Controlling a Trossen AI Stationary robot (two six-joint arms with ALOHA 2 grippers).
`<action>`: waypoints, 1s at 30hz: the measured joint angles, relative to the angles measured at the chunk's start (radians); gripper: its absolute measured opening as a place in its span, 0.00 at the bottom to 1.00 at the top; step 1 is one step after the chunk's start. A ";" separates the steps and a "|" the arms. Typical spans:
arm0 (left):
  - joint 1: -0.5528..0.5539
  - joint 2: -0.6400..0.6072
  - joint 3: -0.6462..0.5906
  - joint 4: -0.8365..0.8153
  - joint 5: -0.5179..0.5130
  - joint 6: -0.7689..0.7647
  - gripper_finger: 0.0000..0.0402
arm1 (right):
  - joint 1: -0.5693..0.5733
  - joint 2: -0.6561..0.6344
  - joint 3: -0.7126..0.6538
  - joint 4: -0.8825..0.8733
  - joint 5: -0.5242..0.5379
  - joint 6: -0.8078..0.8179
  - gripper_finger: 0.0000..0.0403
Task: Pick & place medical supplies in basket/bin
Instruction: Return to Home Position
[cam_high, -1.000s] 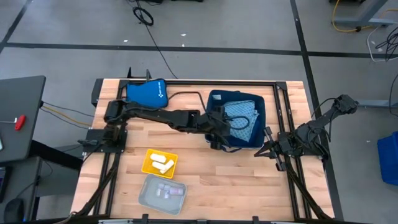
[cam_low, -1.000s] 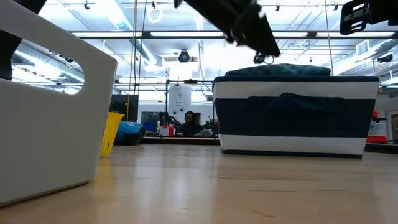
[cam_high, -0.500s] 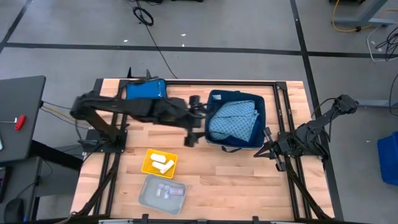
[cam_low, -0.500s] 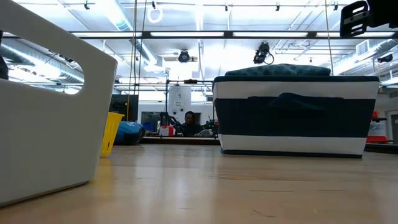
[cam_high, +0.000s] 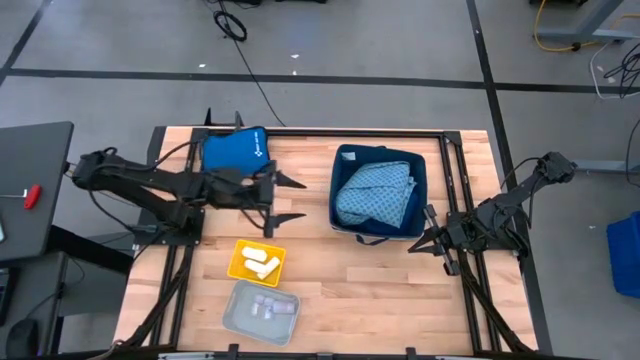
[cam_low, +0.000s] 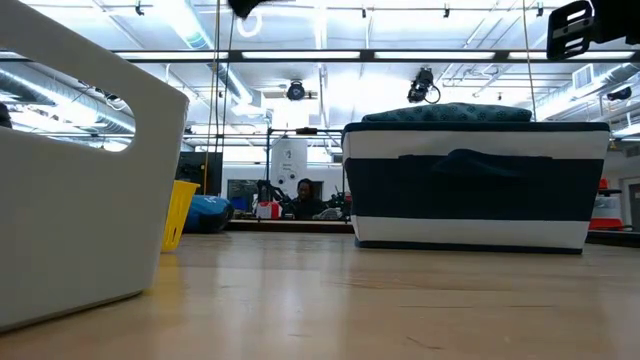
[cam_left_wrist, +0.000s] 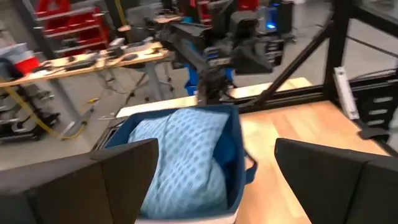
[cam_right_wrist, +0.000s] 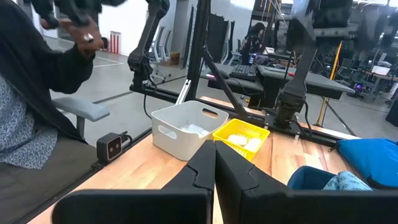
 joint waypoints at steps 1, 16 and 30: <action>0.000 -0.025 -0.043 0.025 -0.013 -0.003 0.81 | 0.000 0.000 0.000 0.002 0.000 0.000 0.02; 0.040 -0.288 -0.460 0.209 -0.095 -0.086 0.81 | 0.000 0.000 0.000 0.054 0.000 0.058 0.02; 0.187 -0.480 -0.644 0.265 0.096 -0.148 0.80 | 0.000 -0.035 0.000 -0.019 0.031 0.051 0.02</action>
